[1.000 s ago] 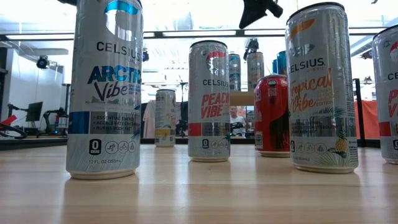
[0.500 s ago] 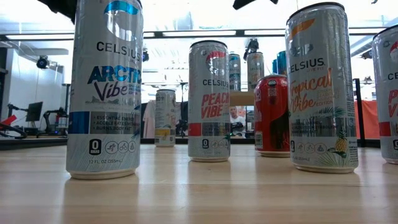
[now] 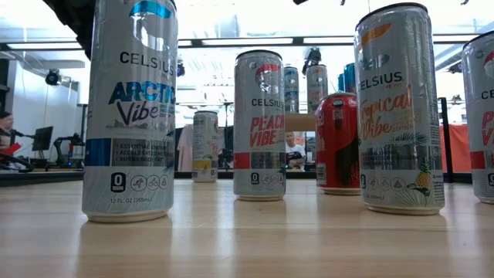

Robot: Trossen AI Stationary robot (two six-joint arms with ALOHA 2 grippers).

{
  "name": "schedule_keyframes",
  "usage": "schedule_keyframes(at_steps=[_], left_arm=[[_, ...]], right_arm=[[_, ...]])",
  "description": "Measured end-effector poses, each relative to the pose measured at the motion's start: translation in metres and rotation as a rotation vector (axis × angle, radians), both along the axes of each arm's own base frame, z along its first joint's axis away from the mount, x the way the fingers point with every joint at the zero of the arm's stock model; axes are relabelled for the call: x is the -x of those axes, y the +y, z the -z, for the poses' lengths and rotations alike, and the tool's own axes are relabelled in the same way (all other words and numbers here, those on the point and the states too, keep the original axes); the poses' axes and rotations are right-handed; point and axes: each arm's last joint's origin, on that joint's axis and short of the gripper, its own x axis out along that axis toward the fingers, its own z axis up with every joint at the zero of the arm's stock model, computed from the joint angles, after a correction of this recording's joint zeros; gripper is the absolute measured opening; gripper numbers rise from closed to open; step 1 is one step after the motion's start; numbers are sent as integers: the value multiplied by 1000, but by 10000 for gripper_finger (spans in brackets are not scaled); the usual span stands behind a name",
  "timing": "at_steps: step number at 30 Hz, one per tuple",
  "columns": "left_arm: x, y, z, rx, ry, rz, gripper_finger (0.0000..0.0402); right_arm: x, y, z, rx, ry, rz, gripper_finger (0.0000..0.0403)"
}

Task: Place canned beverage on shelf
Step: Put the top red white soda can on the shelf aligned with the red black soda can

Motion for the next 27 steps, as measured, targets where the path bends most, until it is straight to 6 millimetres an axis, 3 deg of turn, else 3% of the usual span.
schedule_keyframes(at_steps=[12, 19, 23, 27], left_arm=[[-18, -2, -11, -17, -65, 24, 292], [-29, -4, -7, -21, -64, 28, 292], [-32, -4, -4, -22, -54, 26, 292], [-37, -4, -5, -45, -74, 40, 292]], right_arm=[[-17, 5, 24, -175, 47, 53, 9], [-24, 15, 56, -319, 327, -80, 9], [-16, 15, 72, -353, 514, 54, 9], [-16, 14, 81, -366, 587, 134, 9]])
